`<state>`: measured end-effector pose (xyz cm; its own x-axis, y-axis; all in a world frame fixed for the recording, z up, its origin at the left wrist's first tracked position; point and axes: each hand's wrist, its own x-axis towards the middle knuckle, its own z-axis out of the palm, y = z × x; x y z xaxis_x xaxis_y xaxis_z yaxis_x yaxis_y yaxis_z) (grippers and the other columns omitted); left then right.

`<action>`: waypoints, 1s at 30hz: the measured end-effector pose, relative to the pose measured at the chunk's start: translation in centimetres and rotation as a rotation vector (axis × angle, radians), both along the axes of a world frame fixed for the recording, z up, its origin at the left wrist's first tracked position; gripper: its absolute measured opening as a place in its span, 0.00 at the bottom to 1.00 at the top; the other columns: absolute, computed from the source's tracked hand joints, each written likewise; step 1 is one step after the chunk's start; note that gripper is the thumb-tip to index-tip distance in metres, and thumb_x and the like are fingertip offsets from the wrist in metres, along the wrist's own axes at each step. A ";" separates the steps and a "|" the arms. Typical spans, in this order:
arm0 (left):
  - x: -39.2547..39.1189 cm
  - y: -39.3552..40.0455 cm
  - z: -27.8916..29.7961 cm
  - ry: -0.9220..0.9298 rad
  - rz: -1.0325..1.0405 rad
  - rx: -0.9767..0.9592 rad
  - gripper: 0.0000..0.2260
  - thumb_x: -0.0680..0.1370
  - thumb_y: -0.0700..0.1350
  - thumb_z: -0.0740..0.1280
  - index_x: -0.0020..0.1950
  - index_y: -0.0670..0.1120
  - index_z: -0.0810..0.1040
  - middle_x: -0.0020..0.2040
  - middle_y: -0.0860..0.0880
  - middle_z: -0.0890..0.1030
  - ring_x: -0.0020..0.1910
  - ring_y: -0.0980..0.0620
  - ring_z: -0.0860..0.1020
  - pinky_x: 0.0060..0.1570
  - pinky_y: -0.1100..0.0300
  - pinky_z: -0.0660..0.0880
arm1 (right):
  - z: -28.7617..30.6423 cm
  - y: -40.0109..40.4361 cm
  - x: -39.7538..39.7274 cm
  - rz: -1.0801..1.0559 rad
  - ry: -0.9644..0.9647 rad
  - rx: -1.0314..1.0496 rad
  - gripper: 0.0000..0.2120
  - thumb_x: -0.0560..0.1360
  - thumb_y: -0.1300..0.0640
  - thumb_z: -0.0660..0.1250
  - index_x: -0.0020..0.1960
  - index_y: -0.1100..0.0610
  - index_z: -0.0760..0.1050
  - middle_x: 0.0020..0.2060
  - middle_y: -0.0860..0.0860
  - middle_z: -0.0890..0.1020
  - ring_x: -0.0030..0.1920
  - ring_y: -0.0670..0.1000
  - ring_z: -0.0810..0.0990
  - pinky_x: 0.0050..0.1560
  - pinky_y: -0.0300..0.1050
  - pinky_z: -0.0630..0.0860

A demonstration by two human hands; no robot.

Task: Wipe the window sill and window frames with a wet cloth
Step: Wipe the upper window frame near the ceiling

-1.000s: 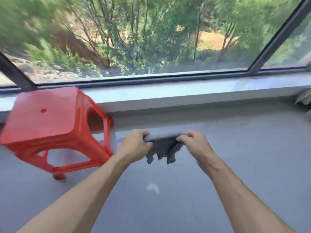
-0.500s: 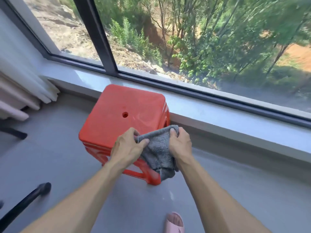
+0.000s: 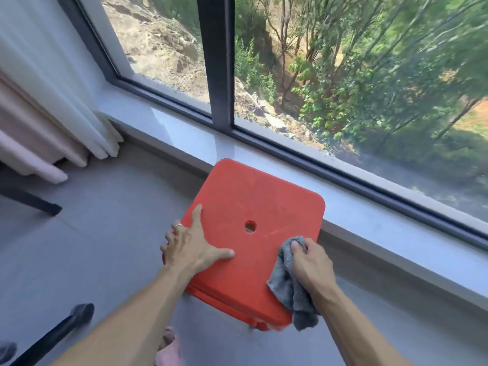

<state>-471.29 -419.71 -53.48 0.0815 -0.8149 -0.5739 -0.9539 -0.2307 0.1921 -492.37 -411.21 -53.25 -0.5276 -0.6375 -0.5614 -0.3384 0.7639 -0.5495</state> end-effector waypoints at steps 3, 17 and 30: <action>4.5 -3.0 0.7 0.035 0.068 0.026 0.57 0.60 0.68 0.76 0.78 0.60 0.43 0.70 0.38 0.61 0.67 0.36 0.66 0.64 0.44 0.66 | 0.3 -3.2 4.7 0.046 -0.009 0.003 0.13 0.79 0.50 0.57 0.39 0.54 0.68 0.41 0.55 0.79 0.48 0.59 0.77 0.51 0.52 0.73; 22.4 -15.9 -0.6 0.025 0.062 -0.081 0.38 0.77 0.62 0.63 0.79 0.58 0.44 0.80 0.45 0.37 0.76 0.34 0.35 0.71 0.30 0.44 | -0.6 -20.9 28.0 0.153 -0.128 -0.034 0.11 0.80 0.52 0.56 0.49 0.54 0.75 0.45 0.51 0.80 0.50 0.56 0.78 0.55 0.49 0.73; 16.0 -22.0 7.8 0.654 0.032 -0.182 0.11 0.79 0.55 0.65 0.56 0.52 0.81 0.55 0.54 0.81 0.59 0.55 0.76 0.61 0.60 0.69 | 9.8 -26.7 22.4 0.283 -0.150 -0.354 0.12 0.81 0.52 0.61 0.42 0.55 0.76 0.36 0.48 0.80 0.39 0.48 0.78 0.45 0.44 0.75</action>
<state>-455.27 -441.68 -45.70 -0.2099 -0.9060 -0.3677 -0.6214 -0.1667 0.7655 -469.96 -437.95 -43.41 -0.2356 -0.9103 -0.3403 -0.4032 0.4101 -0.8181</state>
